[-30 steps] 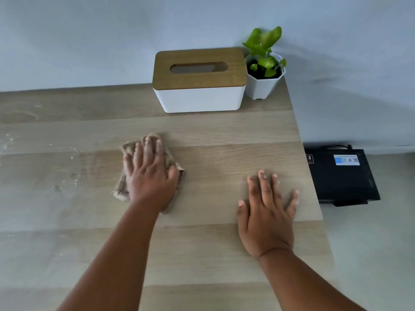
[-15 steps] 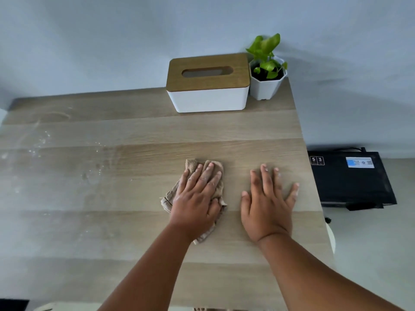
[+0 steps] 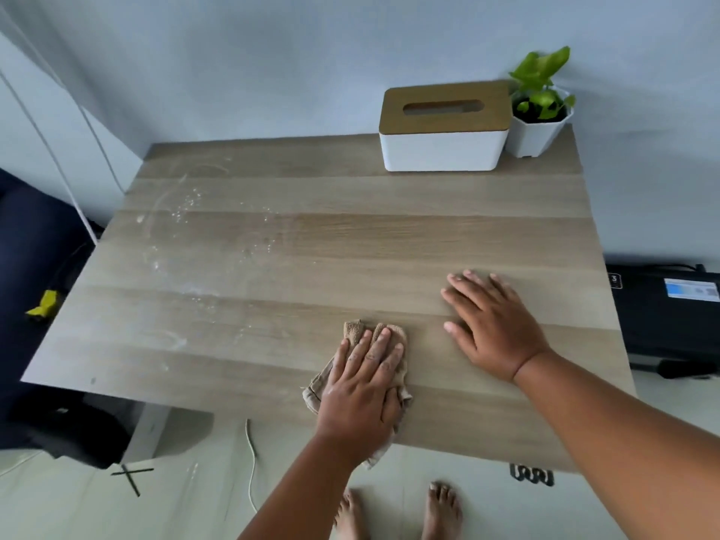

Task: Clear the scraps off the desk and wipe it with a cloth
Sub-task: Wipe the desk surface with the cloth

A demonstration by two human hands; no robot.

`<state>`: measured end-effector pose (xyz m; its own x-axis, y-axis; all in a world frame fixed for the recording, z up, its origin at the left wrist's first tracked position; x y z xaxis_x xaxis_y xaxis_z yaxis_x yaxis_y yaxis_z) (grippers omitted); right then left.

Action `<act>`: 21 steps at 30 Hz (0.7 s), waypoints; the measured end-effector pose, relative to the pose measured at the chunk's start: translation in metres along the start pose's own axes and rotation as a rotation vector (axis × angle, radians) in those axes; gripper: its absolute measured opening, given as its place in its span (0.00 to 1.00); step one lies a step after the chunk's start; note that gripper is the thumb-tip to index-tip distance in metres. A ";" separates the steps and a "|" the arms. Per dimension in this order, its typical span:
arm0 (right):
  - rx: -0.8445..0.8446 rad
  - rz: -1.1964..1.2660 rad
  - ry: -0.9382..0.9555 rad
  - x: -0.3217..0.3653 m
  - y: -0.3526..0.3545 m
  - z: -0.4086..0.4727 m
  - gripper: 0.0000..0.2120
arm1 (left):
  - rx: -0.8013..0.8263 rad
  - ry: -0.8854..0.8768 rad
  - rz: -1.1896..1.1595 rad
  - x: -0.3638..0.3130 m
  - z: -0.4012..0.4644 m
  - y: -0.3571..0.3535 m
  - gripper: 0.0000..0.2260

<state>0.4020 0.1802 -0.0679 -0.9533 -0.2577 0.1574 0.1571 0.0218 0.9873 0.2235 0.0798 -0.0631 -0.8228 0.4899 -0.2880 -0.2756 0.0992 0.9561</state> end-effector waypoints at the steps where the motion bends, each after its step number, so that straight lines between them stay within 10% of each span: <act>1: -0.005 0.005 -0.027 0.003 0.000 0.000 0.27 | -0.012 0.007 0.000 0.003 -0.009 0.002 0.28; 21: 0.036 0.101 -0.600 0.076 -0.028 0.049 0.28 | 0.064 0.463 0.175 0.176 -0.084 0.030 0.35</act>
<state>0.3129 0.2079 -0.0825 -0.9146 0.3368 0.2238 0.2557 0.0531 0.9653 0.0283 0.0966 -0.0896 -0.9922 0.0697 -0.1029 -0.0949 0.1100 0.9894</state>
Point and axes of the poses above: each hand's wrist, its own z-axis towards the middle knuckle, its own y-axis out of the back of the hand, x = y × z, the point moved 10 cm from there along z, towards the middle knuckle, and after that the axes turned 11 degrees about -y, right-handed, at the moved point
